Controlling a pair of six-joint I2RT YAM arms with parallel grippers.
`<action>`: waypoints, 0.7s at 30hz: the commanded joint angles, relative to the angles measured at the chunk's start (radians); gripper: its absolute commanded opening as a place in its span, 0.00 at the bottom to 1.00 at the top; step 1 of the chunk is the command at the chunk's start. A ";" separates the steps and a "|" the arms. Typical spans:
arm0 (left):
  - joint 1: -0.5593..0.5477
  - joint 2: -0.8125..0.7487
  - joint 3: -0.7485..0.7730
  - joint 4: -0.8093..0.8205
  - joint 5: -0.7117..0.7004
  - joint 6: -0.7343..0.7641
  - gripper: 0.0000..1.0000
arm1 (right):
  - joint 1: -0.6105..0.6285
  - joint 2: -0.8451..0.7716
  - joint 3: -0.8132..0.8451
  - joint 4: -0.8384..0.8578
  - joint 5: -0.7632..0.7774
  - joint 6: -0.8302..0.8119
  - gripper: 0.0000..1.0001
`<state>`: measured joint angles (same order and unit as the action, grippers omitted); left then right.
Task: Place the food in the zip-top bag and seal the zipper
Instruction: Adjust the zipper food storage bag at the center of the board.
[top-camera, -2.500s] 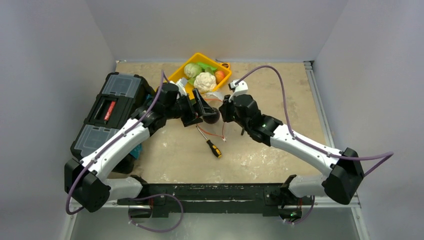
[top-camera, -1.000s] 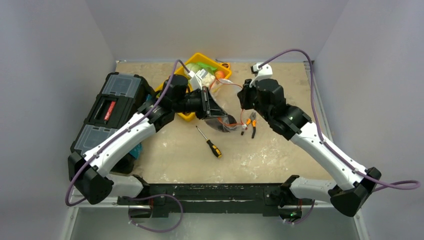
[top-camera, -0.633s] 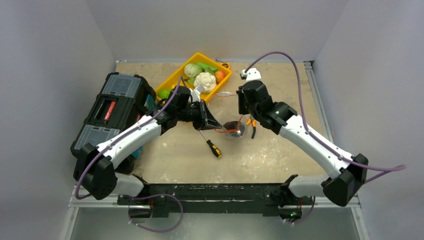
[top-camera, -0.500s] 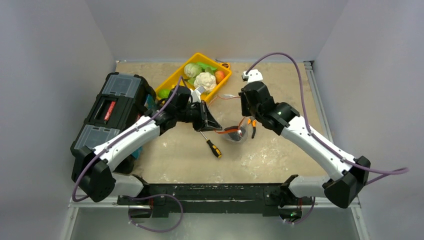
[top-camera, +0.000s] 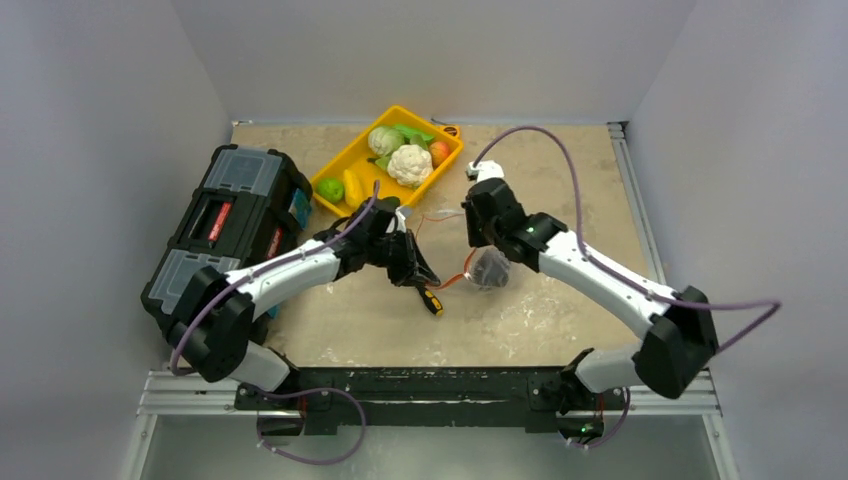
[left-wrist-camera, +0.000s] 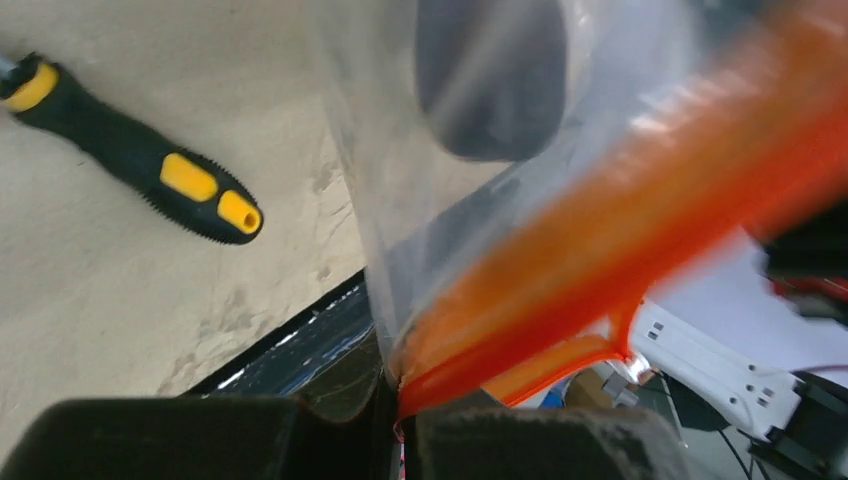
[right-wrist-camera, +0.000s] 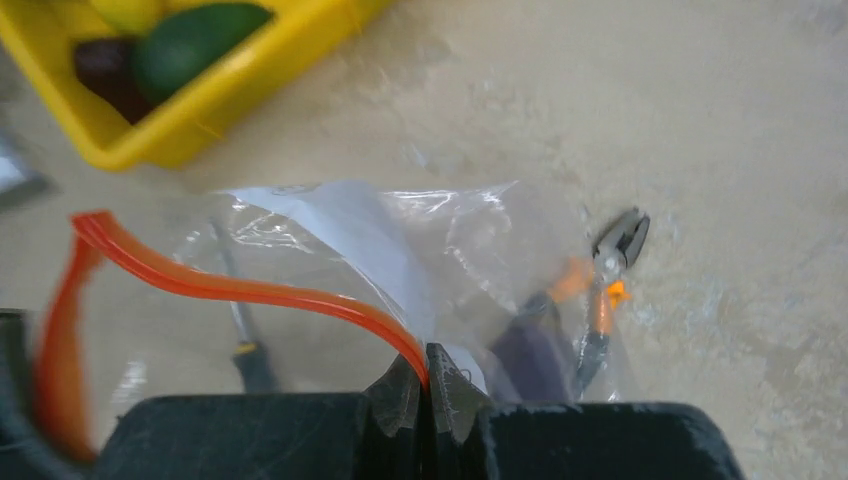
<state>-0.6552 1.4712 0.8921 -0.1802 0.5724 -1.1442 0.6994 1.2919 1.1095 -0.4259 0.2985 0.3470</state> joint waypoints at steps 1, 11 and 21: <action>-0.007 -0.120 0.171 -0.173 -0.064 0.119 0.00 | 0.013 0.001 0.079 -0.071 0.090 -0.016 0.00; -0.009 -0.218 0.153 -0.164 -0.068 0.106 0.00 | 0.043 -0.116 0.139 -0.022 -0.003 -0.027 0.00; -0.002 -0.222 0.154 -0.161 -0.034 0.105 0.00 | 0.053 -0.005 0.128 -0.129 0.128 -0.032 0.00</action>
<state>-0.6609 1.3338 0.9554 -0.3431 0.5201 -1.0481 0.7414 1.3312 1.1790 -0.4721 0.3241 0.3367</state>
